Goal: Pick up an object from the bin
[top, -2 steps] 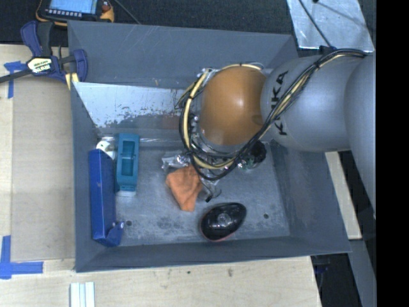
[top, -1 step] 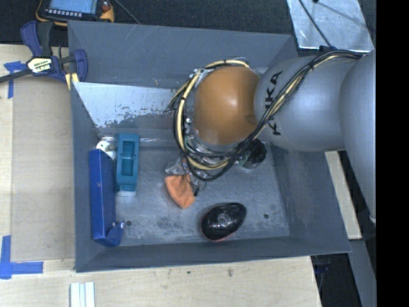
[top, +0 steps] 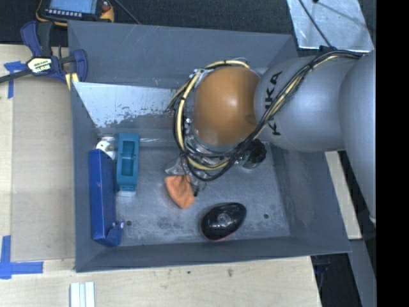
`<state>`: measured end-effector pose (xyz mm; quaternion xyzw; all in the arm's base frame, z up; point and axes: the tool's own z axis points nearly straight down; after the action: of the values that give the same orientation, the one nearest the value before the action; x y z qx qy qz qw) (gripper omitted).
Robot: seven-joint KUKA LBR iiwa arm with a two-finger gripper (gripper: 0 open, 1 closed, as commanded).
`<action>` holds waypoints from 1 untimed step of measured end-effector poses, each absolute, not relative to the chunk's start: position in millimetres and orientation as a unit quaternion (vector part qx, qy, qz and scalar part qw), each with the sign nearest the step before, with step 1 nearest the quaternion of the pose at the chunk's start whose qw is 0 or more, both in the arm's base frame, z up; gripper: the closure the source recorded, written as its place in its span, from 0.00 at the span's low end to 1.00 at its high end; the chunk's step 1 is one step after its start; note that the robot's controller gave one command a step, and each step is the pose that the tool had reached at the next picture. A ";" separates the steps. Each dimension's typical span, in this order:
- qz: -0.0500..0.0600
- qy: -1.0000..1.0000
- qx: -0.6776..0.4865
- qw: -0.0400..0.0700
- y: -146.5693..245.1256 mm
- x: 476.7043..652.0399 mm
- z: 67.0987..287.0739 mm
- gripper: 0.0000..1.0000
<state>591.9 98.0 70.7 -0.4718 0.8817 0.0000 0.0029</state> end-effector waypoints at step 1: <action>0.001 0.882 -0.471 0.000 97.7 590.1 74.4 1.00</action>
Offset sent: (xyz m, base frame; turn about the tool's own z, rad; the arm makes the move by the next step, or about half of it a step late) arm 0.0001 -0.0001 0.1204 0.0000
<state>590.1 97.7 74.4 -0.4715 0.8819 0.0011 -0.0001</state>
